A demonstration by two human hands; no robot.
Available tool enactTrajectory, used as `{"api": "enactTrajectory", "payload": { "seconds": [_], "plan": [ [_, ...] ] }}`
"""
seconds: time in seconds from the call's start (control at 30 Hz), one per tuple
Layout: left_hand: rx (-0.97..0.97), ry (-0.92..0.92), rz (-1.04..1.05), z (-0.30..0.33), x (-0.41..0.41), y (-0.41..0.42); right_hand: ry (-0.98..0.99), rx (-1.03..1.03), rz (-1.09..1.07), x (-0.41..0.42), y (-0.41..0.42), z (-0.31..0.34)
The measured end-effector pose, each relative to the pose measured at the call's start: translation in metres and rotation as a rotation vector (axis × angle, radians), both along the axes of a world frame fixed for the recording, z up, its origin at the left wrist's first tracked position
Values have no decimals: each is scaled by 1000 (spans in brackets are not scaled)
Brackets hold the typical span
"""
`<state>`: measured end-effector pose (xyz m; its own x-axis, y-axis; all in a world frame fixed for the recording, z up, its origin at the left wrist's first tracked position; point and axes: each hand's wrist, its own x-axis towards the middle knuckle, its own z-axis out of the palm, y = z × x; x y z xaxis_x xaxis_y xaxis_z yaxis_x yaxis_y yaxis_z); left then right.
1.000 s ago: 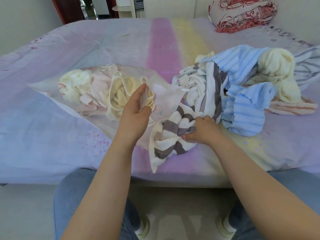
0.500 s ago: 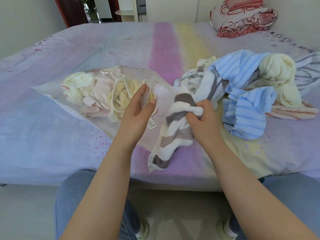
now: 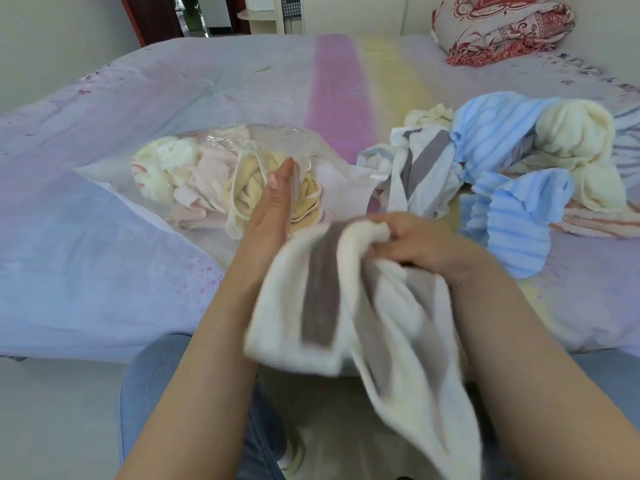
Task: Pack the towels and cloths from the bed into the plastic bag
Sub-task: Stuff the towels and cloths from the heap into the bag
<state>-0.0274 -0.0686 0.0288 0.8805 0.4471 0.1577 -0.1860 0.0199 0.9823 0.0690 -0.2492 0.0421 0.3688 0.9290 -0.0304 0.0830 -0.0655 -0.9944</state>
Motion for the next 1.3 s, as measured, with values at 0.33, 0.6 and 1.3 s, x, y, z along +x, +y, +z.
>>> {"api": "enactTrajectory", "payload": {
  "seconds": [0.33, 0.6, 1.3],
  "plan": [
    [96, 59, -31, -2, 0, -6, 81, -326, -785, 89, 19, -65],
    [193, 62, -7, 1, -4, -11, -282, 306, -1174, -30, 27, -49],
    [321, -19, 222, 6, -22, -1, -837, -445, -503, -1, 117, -77]
  ]
}}
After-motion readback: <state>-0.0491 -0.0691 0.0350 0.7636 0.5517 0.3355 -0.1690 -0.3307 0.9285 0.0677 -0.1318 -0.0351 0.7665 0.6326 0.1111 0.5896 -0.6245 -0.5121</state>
